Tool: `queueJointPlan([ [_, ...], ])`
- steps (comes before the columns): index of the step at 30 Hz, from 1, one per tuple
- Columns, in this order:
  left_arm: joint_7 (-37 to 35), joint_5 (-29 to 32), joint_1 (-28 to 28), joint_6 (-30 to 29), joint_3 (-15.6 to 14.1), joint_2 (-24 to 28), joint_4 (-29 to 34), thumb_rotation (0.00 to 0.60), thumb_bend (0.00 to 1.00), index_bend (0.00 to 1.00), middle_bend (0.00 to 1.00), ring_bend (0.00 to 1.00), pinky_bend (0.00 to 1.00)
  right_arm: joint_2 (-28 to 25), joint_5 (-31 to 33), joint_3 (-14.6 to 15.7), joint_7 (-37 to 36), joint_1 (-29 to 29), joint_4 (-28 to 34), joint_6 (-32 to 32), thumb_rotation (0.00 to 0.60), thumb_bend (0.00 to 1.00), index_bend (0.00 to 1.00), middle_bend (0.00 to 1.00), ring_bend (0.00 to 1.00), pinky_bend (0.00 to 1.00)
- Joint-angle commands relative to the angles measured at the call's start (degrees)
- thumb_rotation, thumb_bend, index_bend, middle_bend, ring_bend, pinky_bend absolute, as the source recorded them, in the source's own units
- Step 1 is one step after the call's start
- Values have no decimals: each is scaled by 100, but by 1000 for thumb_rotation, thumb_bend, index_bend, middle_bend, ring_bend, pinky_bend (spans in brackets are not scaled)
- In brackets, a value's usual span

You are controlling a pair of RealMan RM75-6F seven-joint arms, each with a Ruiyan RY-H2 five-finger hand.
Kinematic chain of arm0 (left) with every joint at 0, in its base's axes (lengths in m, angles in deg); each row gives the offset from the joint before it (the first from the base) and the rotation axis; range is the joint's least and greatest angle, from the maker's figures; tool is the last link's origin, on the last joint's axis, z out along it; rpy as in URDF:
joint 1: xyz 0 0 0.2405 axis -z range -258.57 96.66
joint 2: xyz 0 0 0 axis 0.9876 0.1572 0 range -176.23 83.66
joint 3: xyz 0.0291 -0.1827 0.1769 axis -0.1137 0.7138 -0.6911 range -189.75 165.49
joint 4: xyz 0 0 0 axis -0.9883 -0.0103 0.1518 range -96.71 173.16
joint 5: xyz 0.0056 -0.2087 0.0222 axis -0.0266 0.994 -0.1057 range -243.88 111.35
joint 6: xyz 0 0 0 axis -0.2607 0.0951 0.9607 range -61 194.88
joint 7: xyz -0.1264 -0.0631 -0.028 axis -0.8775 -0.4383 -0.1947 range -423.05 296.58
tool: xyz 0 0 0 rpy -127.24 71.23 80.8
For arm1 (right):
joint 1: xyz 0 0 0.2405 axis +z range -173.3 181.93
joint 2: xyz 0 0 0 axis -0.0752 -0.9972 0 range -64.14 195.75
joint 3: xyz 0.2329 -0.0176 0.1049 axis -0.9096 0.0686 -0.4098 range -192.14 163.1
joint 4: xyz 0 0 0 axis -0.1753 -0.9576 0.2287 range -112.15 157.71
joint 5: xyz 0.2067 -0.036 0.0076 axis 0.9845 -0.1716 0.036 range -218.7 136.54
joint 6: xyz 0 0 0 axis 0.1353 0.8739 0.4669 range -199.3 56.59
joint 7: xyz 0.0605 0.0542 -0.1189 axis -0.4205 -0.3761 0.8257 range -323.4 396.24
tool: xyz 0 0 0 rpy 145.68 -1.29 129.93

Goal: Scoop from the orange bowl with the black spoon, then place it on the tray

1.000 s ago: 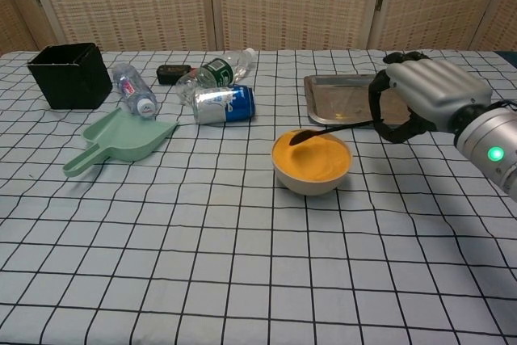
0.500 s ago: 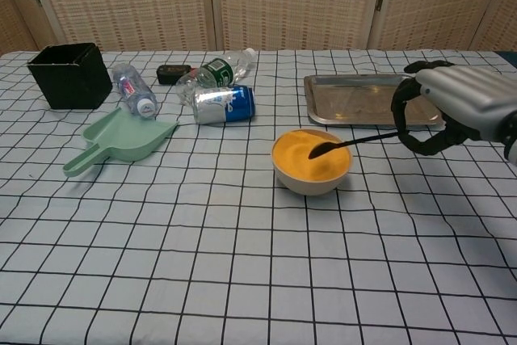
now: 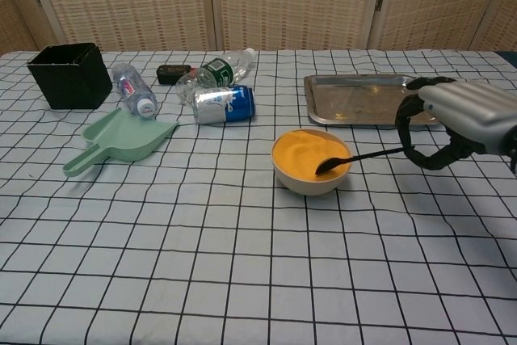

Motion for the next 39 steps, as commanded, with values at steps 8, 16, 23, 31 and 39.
queueJointPlan([
  [8, -60, 28, 10, 11, 6, 9, -29, 600, 444, 0, 14, 21, 316, 429, 287, -220, 307, 202, -567, -161, 600, 937, 1000, 317, 10, 1],
  [16, -111, 57, 18, 11, 21, 19, -48, 600, 444, 0, 13, 21, 316, 687, 439, -451, 408, 430, -934, -257, 600, 938, 1000, 317, 12, 6],
  [23, -148, 63, 13, -6, 22, 25, -66, 600, 444, 0, 13, 22, 316, 877, 481, -575, 446, 535, -1183, -185, 600, 939, 1000, 321, 15, 9],
  [31, -147, 38, -7, -61, 19, 32, -65, 600, 444, 0, 13, 21, 316, 728, 241, -574, 82, 459, -936, -4, 600, 938, 1000, 321, 15, 9],
  [39, -81, -4, 1, -47, 4, 11, -46, 600, 444, 0, 13, 21, 316, 293, 252, -577, -197, 260, -322, 83, 600, 938, 1000, 321, 15, 9],
])
